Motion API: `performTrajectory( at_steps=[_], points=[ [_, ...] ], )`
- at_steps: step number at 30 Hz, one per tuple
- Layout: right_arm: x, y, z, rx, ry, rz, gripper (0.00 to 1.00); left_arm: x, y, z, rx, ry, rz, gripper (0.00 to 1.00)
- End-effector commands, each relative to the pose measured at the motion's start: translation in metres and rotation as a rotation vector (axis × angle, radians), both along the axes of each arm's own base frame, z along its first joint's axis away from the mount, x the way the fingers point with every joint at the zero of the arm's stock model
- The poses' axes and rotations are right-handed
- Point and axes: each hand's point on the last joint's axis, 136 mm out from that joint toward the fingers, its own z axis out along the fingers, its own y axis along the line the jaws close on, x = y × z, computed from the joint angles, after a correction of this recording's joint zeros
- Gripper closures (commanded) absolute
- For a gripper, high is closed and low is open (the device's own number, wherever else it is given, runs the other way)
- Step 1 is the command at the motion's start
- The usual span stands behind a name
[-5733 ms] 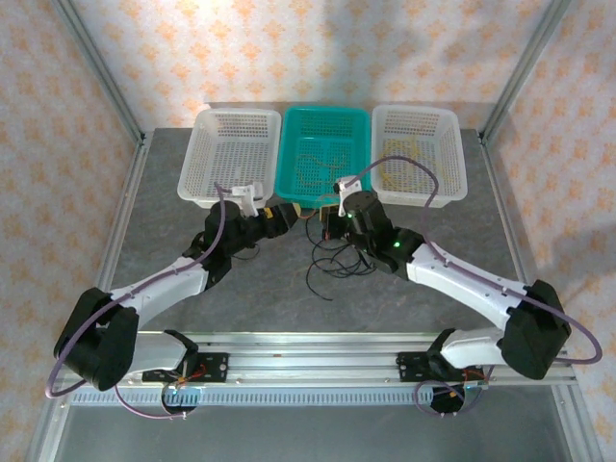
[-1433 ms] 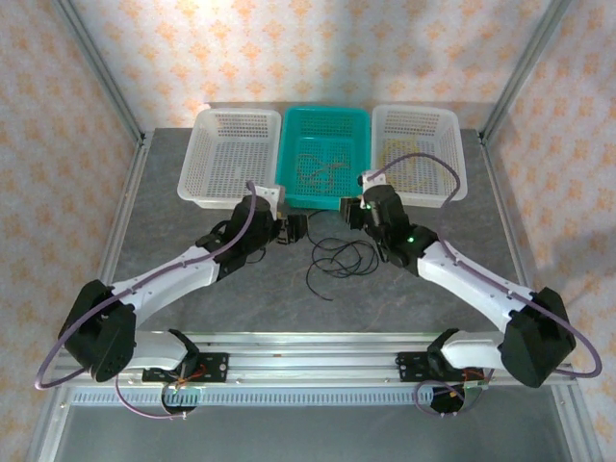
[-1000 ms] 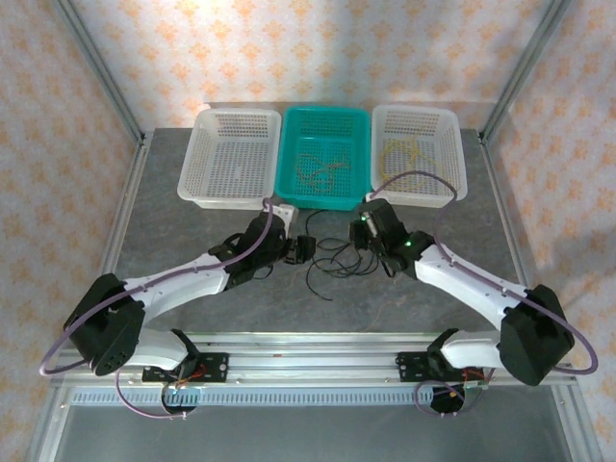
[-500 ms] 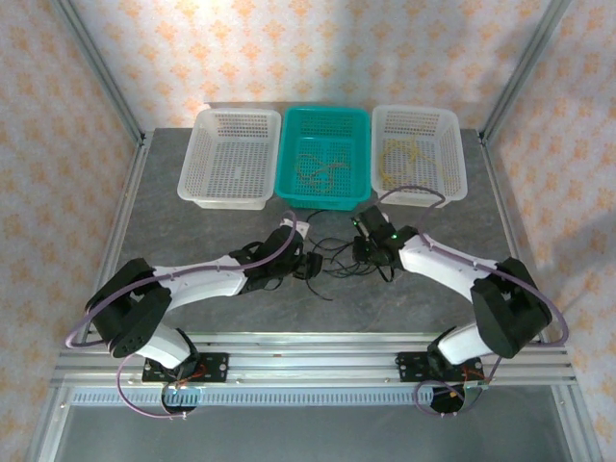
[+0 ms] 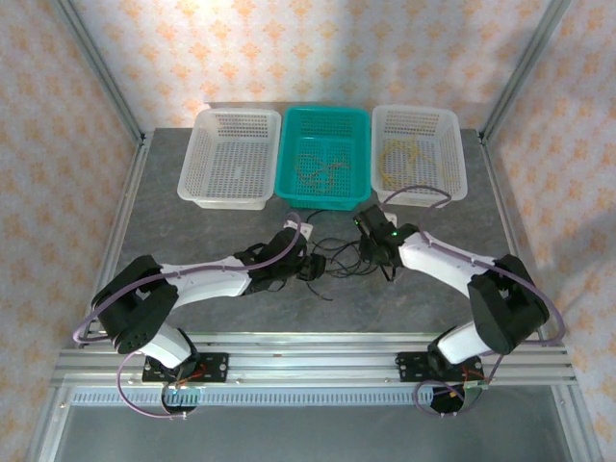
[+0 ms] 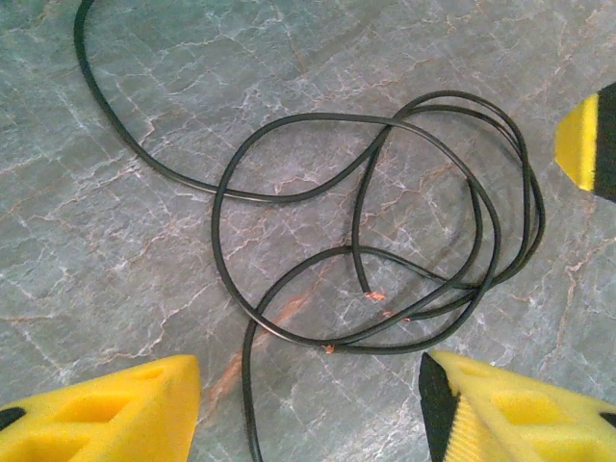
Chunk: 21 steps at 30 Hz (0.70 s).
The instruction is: Untangle the cables
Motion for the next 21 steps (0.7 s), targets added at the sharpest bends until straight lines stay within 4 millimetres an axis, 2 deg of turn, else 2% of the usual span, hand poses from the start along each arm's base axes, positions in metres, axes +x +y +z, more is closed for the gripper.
performTrajectory(
  at_steps=[1,8,18,21],
  points=[
    [0.003,-0.006,-0.005,-0.034,0.024,-0.038,0.68,0.005,-0.012,0.008,-0.018,-0.026,-0.002,0.37],
    [0.007,0.001,-0.017,-0.023,0.043,-0.020,0.71,0.009,-0.015,0.010,-0.025,-0.034,-0.001,0.37],
    [0.008,0.002,-0.031,-0.030,0.067,-0.023,0.74,0.010,-0.019,0.010,-0.029,-0.033,-0.009,0.37],
    [0.008,0.003,-0.035,-0.023,0.072,-0.026,0.78,0.011,-0.020,0.012,-0.027,-0.039,-0.011,0.37]
  ],
)
